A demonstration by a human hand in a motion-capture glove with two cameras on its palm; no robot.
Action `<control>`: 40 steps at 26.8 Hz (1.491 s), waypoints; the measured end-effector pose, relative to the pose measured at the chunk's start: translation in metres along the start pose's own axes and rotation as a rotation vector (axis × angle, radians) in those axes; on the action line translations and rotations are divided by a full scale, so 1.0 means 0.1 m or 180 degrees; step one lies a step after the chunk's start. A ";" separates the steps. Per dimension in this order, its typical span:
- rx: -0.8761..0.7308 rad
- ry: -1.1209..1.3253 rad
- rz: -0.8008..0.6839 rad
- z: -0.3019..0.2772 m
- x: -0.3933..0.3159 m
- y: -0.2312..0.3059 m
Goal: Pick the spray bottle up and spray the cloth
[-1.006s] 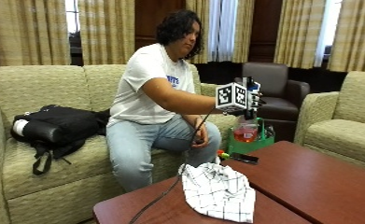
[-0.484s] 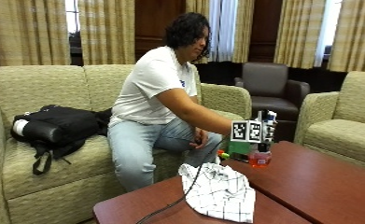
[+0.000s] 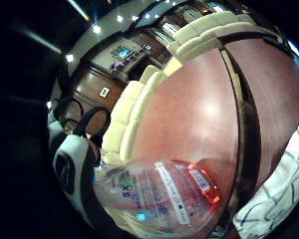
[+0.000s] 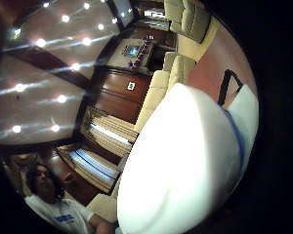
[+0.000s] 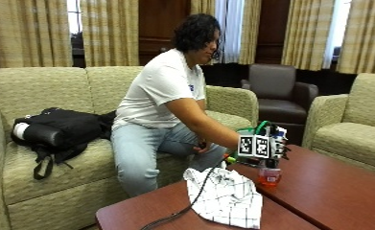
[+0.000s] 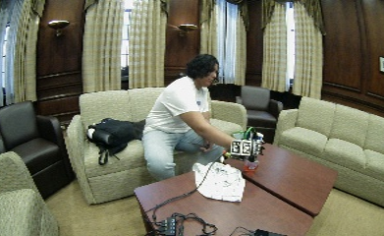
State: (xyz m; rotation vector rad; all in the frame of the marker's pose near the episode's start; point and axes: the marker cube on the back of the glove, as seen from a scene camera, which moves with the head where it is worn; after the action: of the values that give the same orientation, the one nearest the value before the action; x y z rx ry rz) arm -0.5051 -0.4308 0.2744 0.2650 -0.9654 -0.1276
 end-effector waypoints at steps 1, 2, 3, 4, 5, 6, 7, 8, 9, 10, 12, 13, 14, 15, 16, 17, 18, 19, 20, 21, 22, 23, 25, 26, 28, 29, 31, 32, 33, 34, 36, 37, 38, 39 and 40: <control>-0.0003 0.0003 -0.0025 0.01 0.02 0.00; -0.0010 -0.0001 -0.0038 0.03 0.03 0.01; -0.0016 -0.0014 -0.0038 0.04 0.05 0.02; -0.0020 -0.0035 -0.0025 0.04 0.07 0.02; -0.0017 -0.0061 -0.0006 0.04 0.08 0.03; -0.0005 -0.0090 0.0016 0.04 0.10 0.03; 0.0014 -0.0118 0.0034 0.03 0.11 0.04; 0.0040 -0.0142 0.0045 0.02 0.12 0.05; 0.0068 -0.0160 0.0050 0.02 0.13 0.05; 0.0091 -0.0172 0.0048 0.01 0.13 0.06; 0.0114 -0.0185 0.0038 0.01 0.14 0.07; 0.0115 -0.0188 0.0034 0.01 0.14 0.07; 0.0115 -0.0189 0.0031 0.01 0.15 0.07; 0.0114 -0.0189 0.0027 0.00 0.15 0.07; 0.0114 -0.0188 0.0023 0.00 0.16 0.07; 0.0115 -0.0185 0.0020 0.01 0.16 0.07; 0.0114 -0.0182 0.0018 0.01 0.16 0.07; 0.0110 -0.0179 0.0017 0.01 0.16 0.07; 0.0101 -0.0177 0.0017 0.01 0.17 0.06; 0.0086 -0.0177 0.0018 0.00 0.17 0.06; 0.0064 -0.0183 0.0022 0.00 0.17 0.06; 0.0034 -0.0194 0.0029 -0.01 0.17 0.06; -0.0043 -0.0225 0.0044 -0.01 0.18 0.06; -0.0087 -0.0240 0.0053 0.00 0.18 0.06; -0.0189 -0.0266 0.0072 0.01 0.18 0.06; -0.0256 -0.0276 0.0081 0.02 0.18 0.07; -0.0438 -0.0280 0.0087 0.03 0.18 0.07; -0.0547 -0.0274 0.0084 0.03 0.18 0.07; -0.0655 -0.0263 0.0079 0.03 0.18 0.06; -0.0752 -0.0251 0.0078 0.02 0.18 0.06; -0.0886 -0.0218 0.0085 0.03 0.17 0.05; -0.0924 -0.0192 0.0088 0.03 0.16 0.06; -0.0948 -0.0156 0.0088 0.04 0.16 0.07; -0.0965 -0.0115 0.0087 0.05 0.16 0.07; -0.0981 -0.0076 0.0089 0.05 0.16 0.08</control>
State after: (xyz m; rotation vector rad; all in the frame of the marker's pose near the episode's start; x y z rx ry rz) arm -0.5002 -0.4274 0.2915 -0.0334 -0.9580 -0.2515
